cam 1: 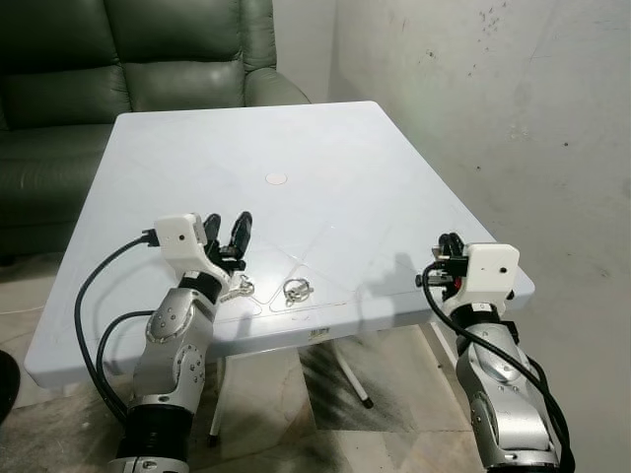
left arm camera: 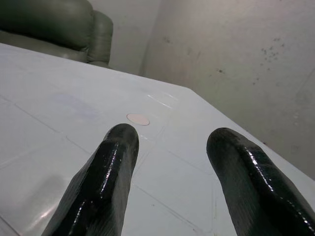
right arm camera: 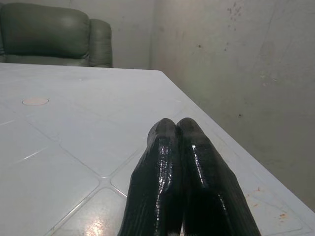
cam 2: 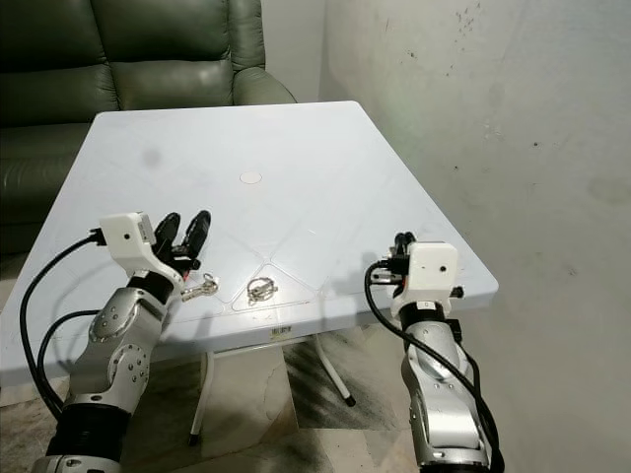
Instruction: Hang keys on a hook
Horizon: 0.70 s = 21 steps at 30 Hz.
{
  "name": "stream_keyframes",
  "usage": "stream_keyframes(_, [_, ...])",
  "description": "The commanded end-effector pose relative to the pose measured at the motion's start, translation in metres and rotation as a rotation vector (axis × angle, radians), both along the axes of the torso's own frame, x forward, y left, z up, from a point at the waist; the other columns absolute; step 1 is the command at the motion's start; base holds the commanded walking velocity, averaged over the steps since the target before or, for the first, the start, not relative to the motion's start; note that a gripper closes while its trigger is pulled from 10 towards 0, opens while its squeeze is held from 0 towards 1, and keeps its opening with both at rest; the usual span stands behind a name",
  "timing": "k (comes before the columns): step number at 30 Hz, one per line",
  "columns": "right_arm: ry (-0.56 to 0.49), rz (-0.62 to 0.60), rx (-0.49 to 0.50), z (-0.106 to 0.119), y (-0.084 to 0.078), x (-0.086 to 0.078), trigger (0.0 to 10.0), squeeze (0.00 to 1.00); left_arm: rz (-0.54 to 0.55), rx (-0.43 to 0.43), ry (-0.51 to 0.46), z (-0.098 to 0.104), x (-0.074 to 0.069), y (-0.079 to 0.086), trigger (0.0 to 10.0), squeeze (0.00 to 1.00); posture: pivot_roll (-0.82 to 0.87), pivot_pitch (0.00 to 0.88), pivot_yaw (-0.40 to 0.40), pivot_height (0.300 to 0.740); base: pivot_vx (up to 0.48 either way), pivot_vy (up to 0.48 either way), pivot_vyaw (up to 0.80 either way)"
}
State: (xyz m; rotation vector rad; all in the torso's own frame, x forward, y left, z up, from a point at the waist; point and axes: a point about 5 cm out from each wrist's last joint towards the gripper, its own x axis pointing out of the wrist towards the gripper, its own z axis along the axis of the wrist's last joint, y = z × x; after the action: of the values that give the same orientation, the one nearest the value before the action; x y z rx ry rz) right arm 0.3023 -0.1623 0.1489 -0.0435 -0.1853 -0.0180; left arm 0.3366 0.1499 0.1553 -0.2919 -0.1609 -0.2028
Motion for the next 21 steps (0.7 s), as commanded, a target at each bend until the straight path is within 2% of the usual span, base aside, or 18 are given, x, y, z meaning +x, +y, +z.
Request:
stream_keyframes(1, [-0.008,0.001,-0.004,0.0027,-0.0019,-0.0007,10.0,0.00,-0.010,0.010,-0.010,0.0019,0.0017,-0.0016,10.0,0.00,0.04,0.017,-0.008,0.740,0.000,0.000,-0.79])
stream_keyframes(4, [-0.009,0.000,-0.005,0.0032,-0.0022,-0.0006,10.0,0.00,-0.013,0.007,-0.008,0.0018,0.0021,-0.0024,10.0,0.00,0.04,0.014,-0.008,0.740,0.000,0.000,-0.79])
stream_keyframes(11, [-0.010,0.000,-0.006,0.0035,-0.0026,-0.0004,10.0,0.00,-0.019,0.002,-0.001,0.0009,0.0031,-0.0040,10.0,0.00,0.04,0.014,-0.010,0.740,0.000,0.393,-0.79])
stream_keyframes(21, [-0.010,0.005,-0.012,0.0041,-0.0030,-0.0006,10.0,0.00,0.003,-0.022,0.028,-0.0014,0.0045,-0.0048,10.0,0.00,0.04,0.013,-0.015,0.740,0.000,0.000,-0.79])
